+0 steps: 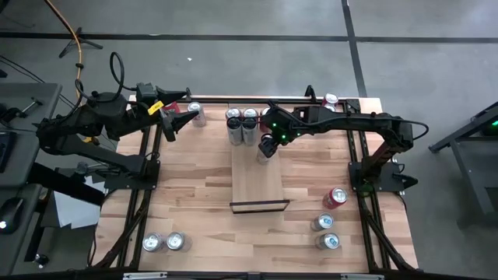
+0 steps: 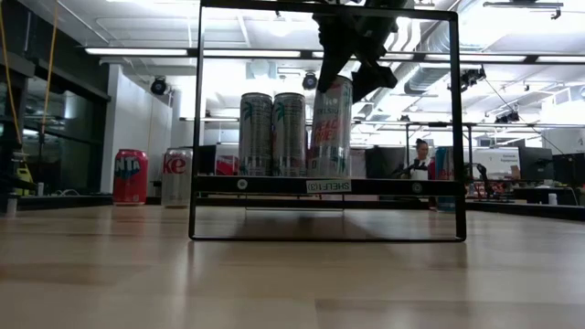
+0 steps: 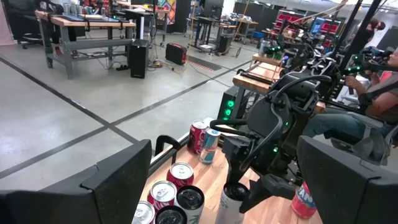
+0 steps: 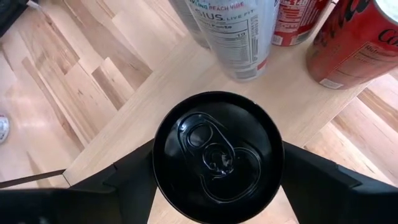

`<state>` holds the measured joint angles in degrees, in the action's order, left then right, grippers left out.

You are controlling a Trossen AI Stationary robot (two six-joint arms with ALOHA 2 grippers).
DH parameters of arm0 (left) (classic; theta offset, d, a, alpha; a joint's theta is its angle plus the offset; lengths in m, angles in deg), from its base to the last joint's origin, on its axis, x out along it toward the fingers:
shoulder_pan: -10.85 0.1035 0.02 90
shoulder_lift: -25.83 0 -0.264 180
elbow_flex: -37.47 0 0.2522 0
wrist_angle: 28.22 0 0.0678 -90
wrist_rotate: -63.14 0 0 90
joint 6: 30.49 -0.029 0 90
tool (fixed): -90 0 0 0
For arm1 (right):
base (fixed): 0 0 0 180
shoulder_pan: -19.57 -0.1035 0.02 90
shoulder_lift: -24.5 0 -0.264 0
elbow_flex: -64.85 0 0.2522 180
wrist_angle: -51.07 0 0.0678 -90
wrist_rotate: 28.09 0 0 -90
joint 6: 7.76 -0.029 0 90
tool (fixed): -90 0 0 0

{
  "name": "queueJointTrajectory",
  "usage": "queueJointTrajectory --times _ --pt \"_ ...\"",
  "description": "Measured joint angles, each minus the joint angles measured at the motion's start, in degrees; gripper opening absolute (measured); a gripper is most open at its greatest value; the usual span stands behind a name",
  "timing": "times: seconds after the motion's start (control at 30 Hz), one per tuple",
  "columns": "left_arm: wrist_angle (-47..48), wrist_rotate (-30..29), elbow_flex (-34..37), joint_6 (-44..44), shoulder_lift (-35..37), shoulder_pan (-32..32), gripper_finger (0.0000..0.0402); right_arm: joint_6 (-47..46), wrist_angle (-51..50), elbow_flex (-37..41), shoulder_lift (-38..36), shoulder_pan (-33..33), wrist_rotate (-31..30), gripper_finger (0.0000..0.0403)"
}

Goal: Place canned beverage on shelf
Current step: Put the black soda can on the shelf aligned with the other black soda can

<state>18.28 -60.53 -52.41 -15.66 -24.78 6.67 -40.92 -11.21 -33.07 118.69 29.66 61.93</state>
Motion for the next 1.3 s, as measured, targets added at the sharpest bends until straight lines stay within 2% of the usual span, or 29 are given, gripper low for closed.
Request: queueJointTrajectory --times 0.4,0.57,0.77,0.97,1.07,1.2,1.23,1.3 --pt "0.0 0.0 0.0 0.0 0.0 0.0 0.0353 0.5 0.1 0.0 0.0 0.1 0.0 0.0385" --pt "0.0 0.0 0.0 -0.4 0.0 0.0 0.0353 5.4 -0.7 -1.5 -0.5 1.5 0.7 0.0389" --pt "0.0 0.1 0.0 -0.1 0.0 0.0 0.0353 15.2 -4.7 -8.3 -0.7 3.3 0.7 0.039" --pt "0.0 0.5 0.0 -0.1 0.0 0.0 0.0353 31.5 -10.7 -15.5 -0.7 5.1 0.0 0.039" --pt "0.0 0.5 0.0 -0.1 0.0 0.0 0.0353 39.4 -10.5 -19.0 -0.7 5.6 1.2 0.039" --pt "0.0 0.5 0.0 0.0 0.0 0.0 0.0353 64.5 -13.6 -21.9 -0.7 6.1 16.4 0.039" --pt "0.0 0.5 0.0 0.0 0.0 0.0 0.0353 70.5 -13.8 -22.0 -0.8 5.9 18.3 0.039" --pt "0.0 0.5 0.0 0.0 0.0 0.0 0.0353 76.8 -13.8 -22.0 -0.7 5.7 19.0 0.039"
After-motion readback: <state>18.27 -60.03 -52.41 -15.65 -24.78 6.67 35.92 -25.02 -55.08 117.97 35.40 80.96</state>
